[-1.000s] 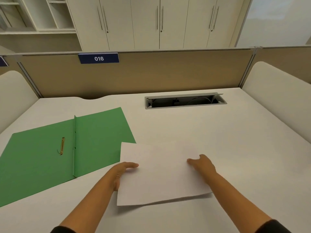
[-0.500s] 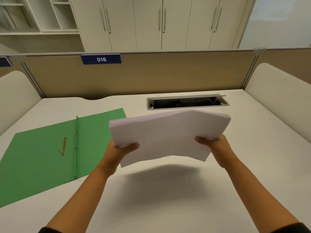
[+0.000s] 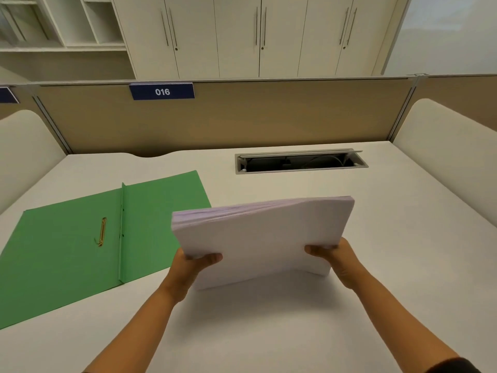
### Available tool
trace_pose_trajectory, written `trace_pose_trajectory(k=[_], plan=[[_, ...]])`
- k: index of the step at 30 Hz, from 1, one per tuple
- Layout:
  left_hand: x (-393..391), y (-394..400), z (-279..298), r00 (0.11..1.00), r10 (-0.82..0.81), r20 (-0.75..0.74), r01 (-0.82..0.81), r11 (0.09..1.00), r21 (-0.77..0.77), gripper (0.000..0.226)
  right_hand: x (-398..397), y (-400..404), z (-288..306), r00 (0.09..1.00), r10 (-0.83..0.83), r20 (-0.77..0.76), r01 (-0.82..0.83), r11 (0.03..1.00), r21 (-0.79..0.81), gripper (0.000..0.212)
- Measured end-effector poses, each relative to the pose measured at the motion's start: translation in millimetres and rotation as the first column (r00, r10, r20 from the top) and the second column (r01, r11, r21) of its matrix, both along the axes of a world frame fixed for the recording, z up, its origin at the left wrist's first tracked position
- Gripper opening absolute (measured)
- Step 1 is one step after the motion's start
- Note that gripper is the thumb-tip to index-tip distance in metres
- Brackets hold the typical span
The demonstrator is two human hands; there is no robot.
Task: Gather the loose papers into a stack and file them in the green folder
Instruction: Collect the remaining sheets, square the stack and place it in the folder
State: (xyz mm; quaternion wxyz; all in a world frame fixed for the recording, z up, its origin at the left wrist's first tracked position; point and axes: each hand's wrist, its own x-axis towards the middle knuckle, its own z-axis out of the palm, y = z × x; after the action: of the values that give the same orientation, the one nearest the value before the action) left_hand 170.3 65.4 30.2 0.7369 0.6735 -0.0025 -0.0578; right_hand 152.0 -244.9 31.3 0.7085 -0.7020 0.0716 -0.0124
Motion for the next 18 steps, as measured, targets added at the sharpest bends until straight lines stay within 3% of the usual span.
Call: trace_pose_trajectory(k=[5,9,12,14,18], plan=[[6,-3,-2,0.996,0.086,-0.033,-0.085,0.996,0.022,0.054,5,-4,-4,0.999,0.019,-0.042,-0.018,1.000,0.016,0.080],[8,-3,-2,0.971,0.072,-0.228,-0.065,0.997,0.036,0.049,12,-13,10,0.973,0.163,-0.164,-0.168,0.986,-0.014,0.058],[2,-7,-8,0.887,0.011,-0.462,0.003,1.000,0.028,0.035,14,-19,7,0.932,0.199,-0.304,-0.214,0.977,-0.019,0.043],[-5,-8,-13,0.814,-0.031,-0.580,0.032,0.999,-0.008,0.028,12,-22,1,0.903,0.200,-0.379,-0.223,0.975,-0.017,0.045],[-10,-5,-17,0.740,-0.131,-0.660,0.051,0.989,-0.138,0.023,7,-31,-9,0.856,0.187,-0.481,-0.202,0.979,0.022,0.051]])
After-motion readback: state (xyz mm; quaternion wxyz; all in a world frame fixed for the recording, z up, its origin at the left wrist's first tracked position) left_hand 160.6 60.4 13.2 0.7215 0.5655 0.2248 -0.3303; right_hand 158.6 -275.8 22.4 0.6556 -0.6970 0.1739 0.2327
